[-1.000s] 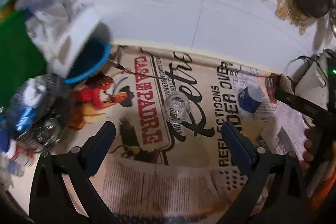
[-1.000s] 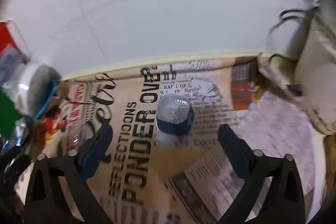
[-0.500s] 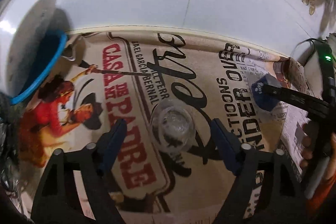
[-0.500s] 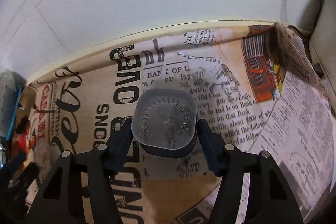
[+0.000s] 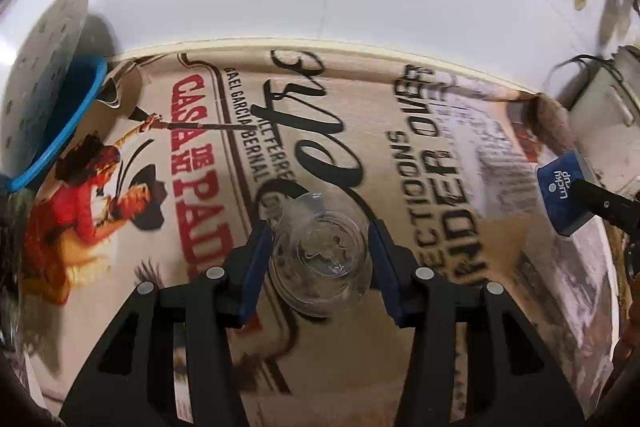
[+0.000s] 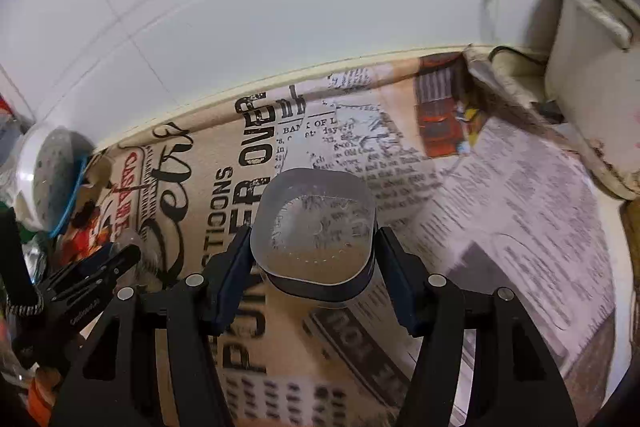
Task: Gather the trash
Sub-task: 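Lift both cups off the counter and carry them down over the bin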
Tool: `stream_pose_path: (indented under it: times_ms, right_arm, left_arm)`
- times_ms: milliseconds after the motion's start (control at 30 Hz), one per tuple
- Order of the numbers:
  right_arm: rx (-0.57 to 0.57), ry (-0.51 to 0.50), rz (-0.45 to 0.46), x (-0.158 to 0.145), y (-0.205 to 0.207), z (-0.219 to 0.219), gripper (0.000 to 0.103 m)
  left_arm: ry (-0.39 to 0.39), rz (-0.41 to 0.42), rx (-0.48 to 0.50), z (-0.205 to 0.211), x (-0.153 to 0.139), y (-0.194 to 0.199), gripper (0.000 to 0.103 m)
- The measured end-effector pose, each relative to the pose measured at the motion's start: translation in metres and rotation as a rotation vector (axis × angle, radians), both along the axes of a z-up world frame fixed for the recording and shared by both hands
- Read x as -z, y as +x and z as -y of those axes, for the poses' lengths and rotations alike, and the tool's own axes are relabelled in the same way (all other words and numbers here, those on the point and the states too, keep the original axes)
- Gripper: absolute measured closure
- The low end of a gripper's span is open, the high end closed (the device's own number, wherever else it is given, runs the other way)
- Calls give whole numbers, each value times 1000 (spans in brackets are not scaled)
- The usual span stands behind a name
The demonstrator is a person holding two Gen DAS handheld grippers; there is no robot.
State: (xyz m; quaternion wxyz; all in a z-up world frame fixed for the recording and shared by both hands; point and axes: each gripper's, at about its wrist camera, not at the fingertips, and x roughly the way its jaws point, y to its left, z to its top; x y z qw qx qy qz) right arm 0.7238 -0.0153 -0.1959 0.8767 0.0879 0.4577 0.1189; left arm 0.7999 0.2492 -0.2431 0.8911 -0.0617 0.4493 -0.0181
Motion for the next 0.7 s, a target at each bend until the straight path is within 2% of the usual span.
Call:
stream_pose_path:
  times_ms: [233,400,700]
  right_arm:
    - [-33,29,71,-31,-49,33,45]
    - [-64,50,121,-50,-93,65,45]
    - [-145,85,172,-69,-174,125,45]
  left_arm:
    - [-21,71,41,44,-41,-55,54]
    - [-6,133,61,93,-67,-109,54]
    - [25,205,-1,172,-102,-214,54]
